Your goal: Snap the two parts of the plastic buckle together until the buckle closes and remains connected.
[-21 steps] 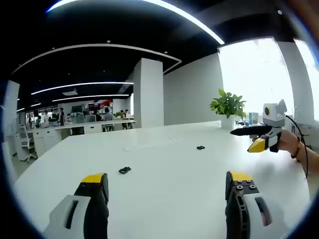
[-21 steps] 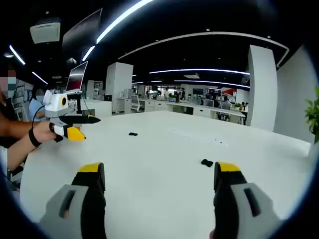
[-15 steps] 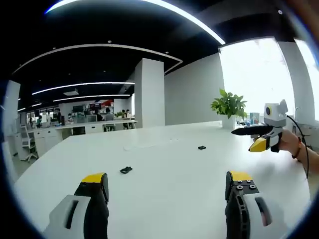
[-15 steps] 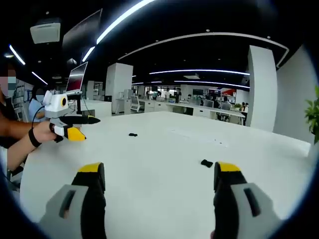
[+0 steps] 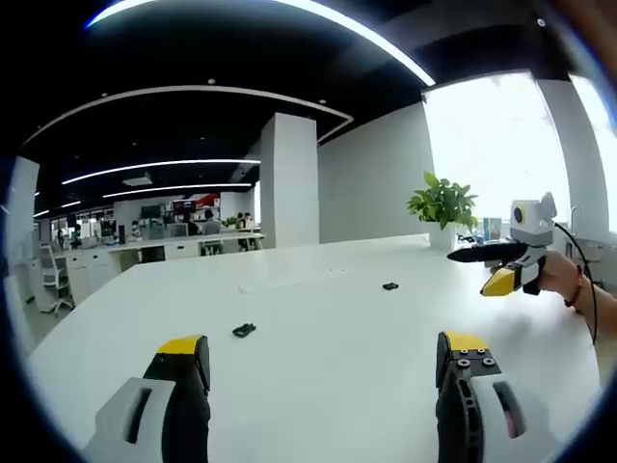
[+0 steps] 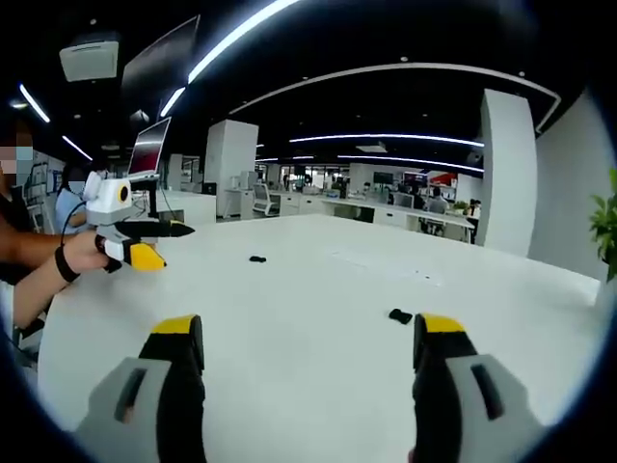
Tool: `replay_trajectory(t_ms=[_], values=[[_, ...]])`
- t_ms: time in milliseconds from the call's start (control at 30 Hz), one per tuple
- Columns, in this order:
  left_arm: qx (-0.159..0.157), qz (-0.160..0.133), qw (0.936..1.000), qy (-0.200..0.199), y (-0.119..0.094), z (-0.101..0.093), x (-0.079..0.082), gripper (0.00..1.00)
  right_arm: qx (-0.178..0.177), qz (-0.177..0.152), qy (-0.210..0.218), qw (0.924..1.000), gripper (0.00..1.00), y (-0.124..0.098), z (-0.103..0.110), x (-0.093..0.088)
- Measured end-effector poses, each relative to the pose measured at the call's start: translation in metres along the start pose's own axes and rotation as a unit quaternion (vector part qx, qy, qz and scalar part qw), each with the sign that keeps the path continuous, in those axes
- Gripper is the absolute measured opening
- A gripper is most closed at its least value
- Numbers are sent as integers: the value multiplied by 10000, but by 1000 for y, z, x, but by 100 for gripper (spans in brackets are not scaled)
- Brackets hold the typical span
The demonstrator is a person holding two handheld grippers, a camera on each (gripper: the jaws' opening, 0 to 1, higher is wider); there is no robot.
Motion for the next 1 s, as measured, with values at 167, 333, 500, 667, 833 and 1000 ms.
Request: replay_trajectory(t_ms=[167,333,500,667,833,1000], values=[[35,26,10000,50,2,-2,-1,99,-35,-21,-25,10000,90,-1,0,1],[24,-27,10000,-8,1,-5,1,99,-36,-7,-37,10000,90,-1,0,1],[-3,19,10000,39,1,-6,0,99,-56,-8,-32,10000,90,-3,0,0],[92,12,10000,-6,-1,-4,-1,99,-66,14,-50,10000,90,-3,0,0],[159,-26,9999,-20,-1,1,1,99,-71,-19,-43,10000,88,-3,-2,1],[116,22,9999,-54,1,4,-1,99,-48,12,-24,10000,88,-2,0,-1]])
Point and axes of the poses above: the point that each gripper's makers call its tool centre point, and the gripper's own axes: y roughly forward along the fingers, z roughly to its left, x roughly out of its top, the point moved 1 cm from there along -y, roughly backward along the fingers, and after that the axes turned 11 degrees about x, right-handed, at the moved point
